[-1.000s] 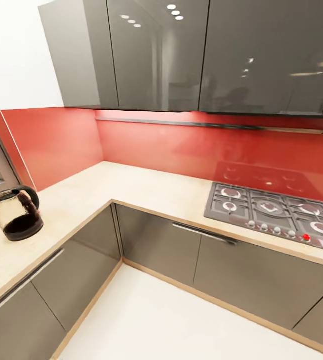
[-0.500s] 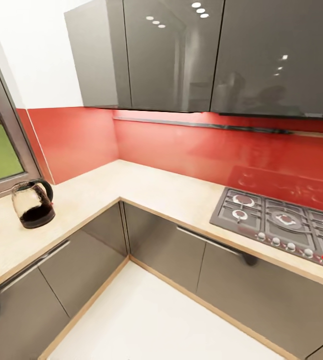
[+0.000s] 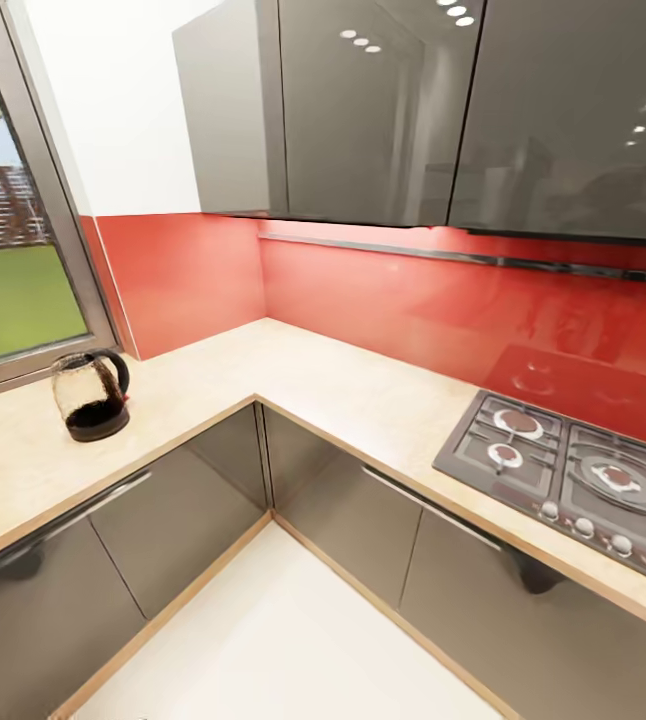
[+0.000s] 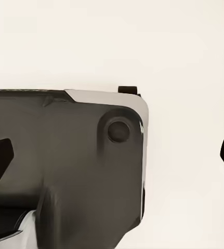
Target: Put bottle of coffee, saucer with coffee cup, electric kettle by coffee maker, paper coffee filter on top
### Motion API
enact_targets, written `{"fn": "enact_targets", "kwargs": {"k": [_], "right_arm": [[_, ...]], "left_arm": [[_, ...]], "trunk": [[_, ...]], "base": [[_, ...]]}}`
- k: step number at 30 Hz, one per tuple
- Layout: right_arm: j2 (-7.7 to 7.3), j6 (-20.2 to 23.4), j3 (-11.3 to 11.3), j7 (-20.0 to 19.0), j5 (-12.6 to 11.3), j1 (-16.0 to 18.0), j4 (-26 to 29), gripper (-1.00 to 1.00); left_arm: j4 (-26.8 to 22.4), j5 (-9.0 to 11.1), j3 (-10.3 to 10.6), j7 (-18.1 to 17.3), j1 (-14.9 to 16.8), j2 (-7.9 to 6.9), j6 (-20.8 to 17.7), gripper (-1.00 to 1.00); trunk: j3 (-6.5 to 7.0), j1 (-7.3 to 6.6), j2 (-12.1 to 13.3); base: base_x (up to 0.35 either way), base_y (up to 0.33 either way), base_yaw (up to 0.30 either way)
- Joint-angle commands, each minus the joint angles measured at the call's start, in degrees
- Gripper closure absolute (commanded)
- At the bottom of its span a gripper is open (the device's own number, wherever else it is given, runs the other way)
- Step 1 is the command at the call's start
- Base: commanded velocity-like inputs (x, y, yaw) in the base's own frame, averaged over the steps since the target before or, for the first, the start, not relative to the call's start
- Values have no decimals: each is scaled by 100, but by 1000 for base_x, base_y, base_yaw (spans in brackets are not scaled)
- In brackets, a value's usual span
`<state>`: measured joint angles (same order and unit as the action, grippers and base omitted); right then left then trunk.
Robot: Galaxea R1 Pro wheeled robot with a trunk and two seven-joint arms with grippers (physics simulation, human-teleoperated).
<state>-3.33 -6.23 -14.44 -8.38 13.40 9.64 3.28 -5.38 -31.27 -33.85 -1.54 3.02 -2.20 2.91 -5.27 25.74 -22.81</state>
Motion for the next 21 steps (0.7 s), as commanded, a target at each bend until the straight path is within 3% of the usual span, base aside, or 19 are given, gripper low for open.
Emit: {"fn": "enact_targets", "kwargs": {"k": [1, 6, 21], "right_arm": [[-1, -19, -50, -23, 49, 4, -3, -100], [-1, -19, -50, -23, 48, 6, -3, -100], [3, -19, -50, -23, 51, 5, -3, -100]], "left_arm": [[2, -2, -155, -18, 5, -23, 20, -100], [10, 76, -340, -21, 5, -80, 25, -100], [15, 95, -364, -30, 5, -77, 34, -100]], "trunk": [[-12, 5, -11], [-12, 5, -11], [-12, 5, -11]], "base": [[170, -292, 277], [131, -218, 278], [9, -15, 277]]}}
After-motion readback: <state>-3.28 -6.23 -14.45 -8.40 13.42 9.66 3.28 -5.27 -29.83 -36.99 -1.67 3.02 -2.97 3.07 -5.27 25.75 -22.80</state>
